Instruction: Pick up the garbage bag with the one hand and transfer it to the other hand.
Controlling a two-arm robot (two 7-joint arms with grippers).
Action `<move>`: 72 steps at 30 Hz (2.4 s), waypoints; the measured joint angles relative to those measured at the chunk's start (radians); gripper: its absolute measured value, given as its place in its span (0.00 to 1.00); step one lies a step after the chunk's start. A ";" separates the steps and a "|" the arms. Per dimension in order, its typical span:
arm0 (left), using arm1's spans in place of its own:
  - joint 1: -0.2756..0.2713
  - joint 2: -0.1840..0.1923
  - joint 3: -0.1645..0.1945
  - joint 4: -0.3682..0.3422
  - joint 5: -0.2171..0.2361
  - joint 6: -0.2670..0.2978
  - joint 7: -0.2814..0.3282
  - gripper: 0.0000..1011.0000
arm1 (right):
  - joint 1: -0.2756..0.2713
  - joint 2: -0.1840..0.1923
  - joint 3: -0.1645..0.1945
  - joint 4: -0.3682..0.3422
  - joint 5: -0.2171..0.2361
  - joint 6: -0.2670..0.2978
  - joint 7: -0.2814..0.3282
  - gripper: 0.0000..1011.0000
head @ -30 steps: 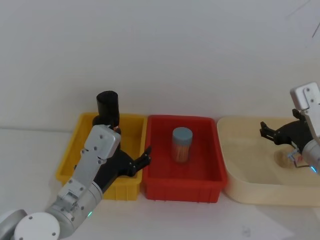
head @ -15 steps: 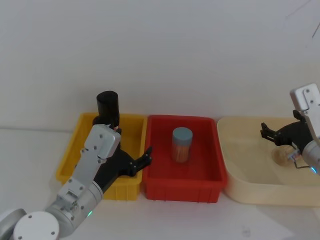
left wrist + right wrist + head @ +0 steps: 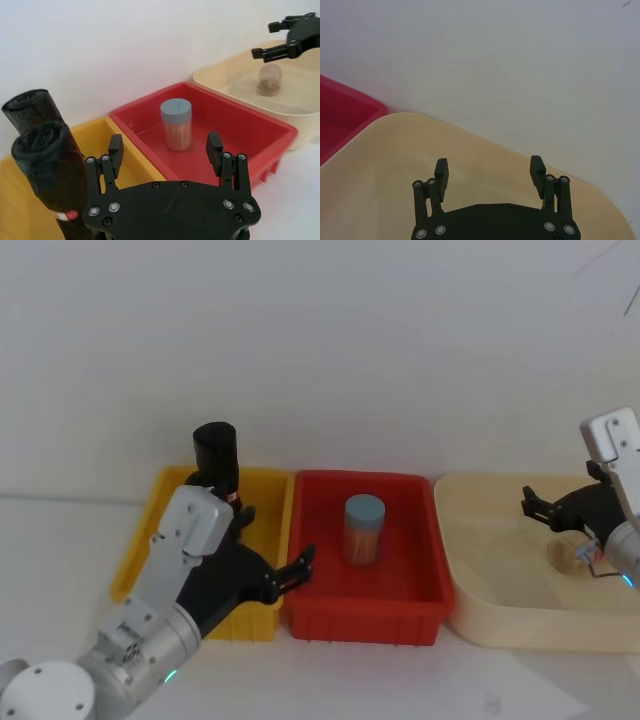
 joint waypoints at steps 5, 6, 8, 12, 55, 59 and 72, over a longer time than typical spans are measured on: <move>0.040 0.014 -0.018 -0.048 -0.024 0.025 -0.006 0.99 | 0.000 0.000 0.000 0.001 0.000 0.000 0.000 0.99; 0.047 0.016 -0.021 -0.055 -0.028 0.030 -0.006 0.99 | 0.000 0.000 0.000 0.001 0.000 0.000 0.000 0.99; 0.068 0.021 -0.031 -0.078 -0.036 0.042 -0.001 0.99 | 0.000 0.000 0.000 0.001 0.000 0.000 0.000 0.99; 0.106 0.027 -0.050 -0.117 -0.045 0.063 0.019 0.99 | 0.000 0.000 0.000 0.001 0.000 0.000 0.000 0.99; 0.059 0.052 -0.233 -0.060 -0.171 0.247 -0.016 0.99 | 0.000 0.000 0.000 0.001 0.000 0.000 0.000 0.99; -0.004 0.055 -0.214 0.001 -0.188 0.265 -0.071 0.99 | 0.000 0.000 0.000 0.001 0.000 0.000 0.000 0.99; -0.162 0.055 -0.132 0.150 -0.203 0.314 -0.199 0.99 | 0.000 0.000 0.000 0.001 0.000 0.000 0.000 0.99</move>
